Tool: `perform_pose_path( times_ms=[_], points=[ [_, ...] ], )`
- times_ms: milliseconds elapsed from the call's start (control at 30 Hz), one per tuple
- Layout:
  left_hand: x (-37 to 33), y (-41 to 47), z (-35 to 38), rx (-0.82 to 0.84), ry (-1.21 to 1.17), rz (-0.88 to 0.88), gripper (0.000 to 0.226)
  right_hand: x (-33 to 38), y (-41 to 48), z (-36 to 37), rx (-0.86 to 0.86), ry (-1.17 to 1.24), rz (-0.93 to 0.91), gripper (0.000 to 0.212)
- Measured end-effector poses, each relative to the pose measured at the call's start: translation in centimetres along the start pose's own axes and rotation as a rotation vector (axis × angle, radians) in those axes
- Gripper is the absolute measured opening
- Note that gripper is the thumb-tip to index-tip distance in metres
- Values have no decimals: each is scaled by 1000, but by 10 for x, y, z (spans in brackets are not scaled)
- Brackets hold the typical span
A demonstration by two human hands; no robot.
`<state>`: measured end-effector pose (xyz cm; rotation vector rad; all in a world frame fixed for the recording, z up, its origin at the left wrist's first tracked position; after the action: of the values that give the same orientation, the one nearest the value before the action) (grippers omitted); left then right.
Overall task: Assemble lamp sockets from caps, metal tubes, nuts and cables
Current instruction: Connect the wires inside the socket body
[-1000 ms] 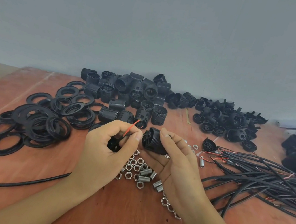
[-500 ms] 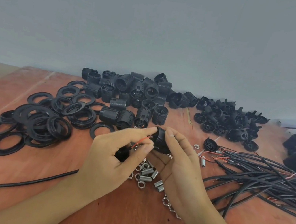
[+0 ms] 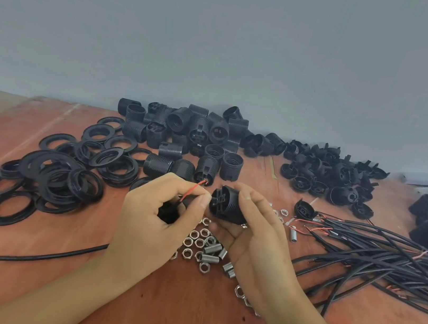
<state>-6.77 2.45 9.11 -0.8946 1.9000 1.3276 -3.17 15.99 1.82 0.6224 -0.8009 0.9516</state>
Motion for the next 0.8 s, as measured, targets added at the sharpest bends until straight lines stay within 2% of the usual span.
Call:
perform_pose_path(
  times_ms=[367, 567, 800],
  points=[
    [3, 0, 0, 6, 15, -22, 7, 3, 0, 0, 15, -102, -67, 44],
    [10, 0, 2, 29, -1, -73, 8, 12, 0, -4, 13, -272, -216, 46],
    [14, -2, 8, 93, -4, -89, 8, 28, -2, 7, 108, -402, -412, 23]
  ],
)
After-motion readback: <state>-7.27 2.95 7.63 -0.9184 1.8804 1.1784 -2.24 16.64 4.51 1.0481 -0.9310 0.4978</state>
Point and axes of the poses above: each hand's wrist, its own y-axis towards the middle knuckle, its own z-axis out of the palm, x = y × z, the point moved 10 cm from there along y, towards the middle knuckle, and after that the axes turned 13 degrees about -z, right-handed, at the moved point
